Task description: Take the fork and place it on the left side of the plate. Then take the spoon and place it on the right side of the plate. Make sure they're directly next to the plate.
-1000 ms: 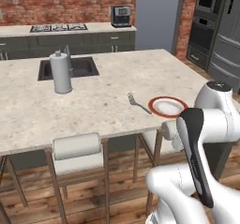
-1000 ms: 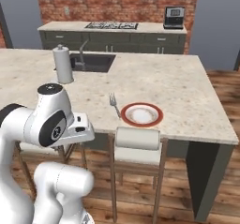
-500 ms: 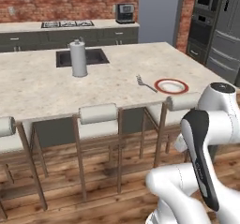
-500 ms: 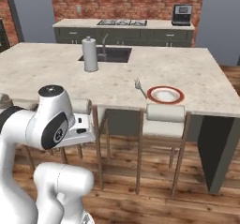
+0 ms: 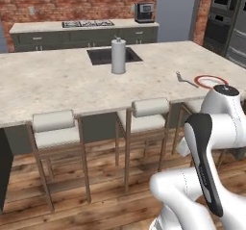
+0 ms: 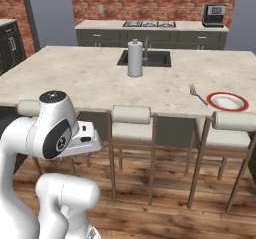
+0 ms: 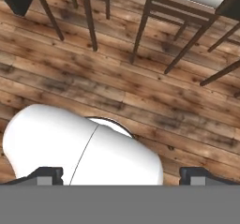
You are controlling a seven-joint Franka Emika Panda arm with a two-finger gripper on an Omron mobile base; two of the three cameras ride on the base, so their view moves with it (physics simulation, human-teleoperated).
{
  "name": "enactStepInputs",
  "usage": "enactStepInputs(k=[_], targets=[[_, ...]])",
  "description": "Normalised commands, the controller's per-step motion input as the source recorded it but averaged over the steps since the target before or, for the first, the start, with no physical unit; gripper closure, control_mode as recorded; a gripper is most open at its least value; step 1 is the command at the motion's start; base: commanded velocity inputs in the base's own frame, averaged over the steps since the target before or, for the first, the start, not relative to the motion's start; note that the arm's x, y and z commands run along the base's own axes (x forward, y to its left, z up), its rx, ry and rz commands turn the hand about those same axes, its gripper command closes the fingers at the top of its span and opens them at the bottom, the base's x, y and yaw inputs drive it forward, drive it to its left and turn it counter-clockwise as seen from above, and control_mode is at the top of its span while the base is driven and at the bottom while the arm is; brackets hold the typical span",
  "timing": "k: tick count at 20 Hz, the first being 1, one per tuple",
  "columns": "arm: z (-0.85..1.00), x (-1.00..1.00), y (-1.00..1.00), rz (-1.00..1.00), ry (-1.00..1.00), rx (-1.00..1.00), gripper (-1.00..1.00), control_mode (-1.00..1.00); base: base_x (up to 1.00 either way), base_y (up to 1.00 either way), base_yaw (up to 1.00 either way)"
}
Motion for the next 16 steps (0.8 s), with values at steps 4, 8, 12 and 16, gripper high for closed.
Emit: enactStepInputs(k=[4,8,12,16], targets=[[0.0,0.0,0.0,0.0,0.0,0.0,-1.0,1.0,0.0,1.0,-0.12],[0.0,0.0,0.0,0.0,0.0,0.0,-1.0,1.0,0.02,1.0,-0.16],[0.0,0.0,0.0,0.0,0.0,0.0,-1.0,1.0,0.16,1.0,-0.19],[0.0,0.0,0.0,0.0,0.0,0.0,-1.0,1.0,0.26,1.0,-0.25]])
